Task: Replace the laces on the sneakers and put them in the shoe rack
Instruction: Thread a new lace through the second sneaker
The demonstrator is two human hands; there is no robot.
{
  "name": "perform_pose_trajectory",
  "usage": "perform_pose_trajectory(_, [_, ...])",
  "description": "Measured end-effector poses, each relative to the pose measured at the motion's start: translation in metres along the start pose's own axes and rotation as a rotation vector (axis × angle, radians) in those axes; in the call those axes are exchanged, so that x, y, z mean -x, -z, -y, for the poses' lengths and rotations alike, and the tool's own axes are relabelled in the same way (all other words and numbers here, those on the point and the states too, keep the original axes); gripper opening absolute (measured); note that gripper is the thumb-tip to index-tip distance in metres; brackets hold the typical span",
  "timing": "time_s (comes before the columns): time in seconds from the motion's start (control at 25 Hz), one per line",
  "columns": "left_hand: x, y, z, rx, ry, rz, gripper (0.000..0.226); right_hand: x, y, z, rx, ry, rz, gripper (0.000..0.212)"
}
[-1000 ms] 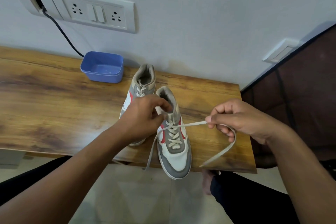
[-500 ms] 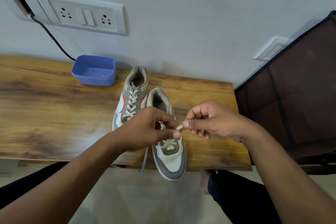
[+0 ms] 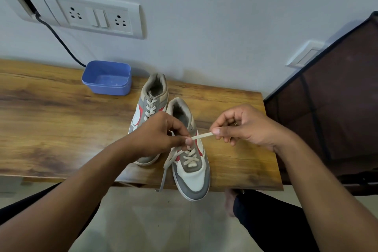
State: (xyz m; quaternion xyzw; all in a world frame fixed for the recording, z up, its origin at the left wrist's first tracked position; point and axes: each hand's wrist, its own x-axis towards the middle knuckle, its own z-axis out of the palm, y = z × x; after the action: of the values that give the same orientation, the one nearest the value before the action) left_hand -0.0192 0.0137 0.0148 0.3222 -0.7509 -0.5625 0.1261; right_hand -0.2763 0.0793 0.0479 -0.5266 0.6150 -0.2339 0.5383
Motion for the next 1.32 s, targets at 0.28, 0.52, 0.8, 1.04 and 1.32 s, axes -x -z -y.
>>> perform_pose_trajectory(0.28, [0.005,-0.003,0.001,0.1,0.032,0.163,0.01,-0.012,-0.022,0.005,-0.268,0.061,-0.268,0.023])
perform_pose_trajectory(0.52, [0.003,-0.017,0.003,0.146,0.043,0.103,0.011,-0.026,-0.053,0.013,-0.634,0.053,-0.515,0.036])
perform_pose_trajectory(0.8, [-0.014,-0.001,0.008,-0.408,-0.029,-0.321,0.01,-0.015,-0.033,0.006,-0.324,0.095,-0.596,0.018])
perform_pose_trajectory(1.04, [-0.031,-0.012,0.015,-0.542,0.097,-0.201,0.009,-0.012,-0.034,-0.018,0.219,0.169,-0.651,0.015])
perform_pose_trajectory(1.32, [-0.039,-0.01,0.016,-0.246,0.241,-0.175,0.01,-0.015,-0.046,-0.039,0.1,0.059,-0.534,0.01])
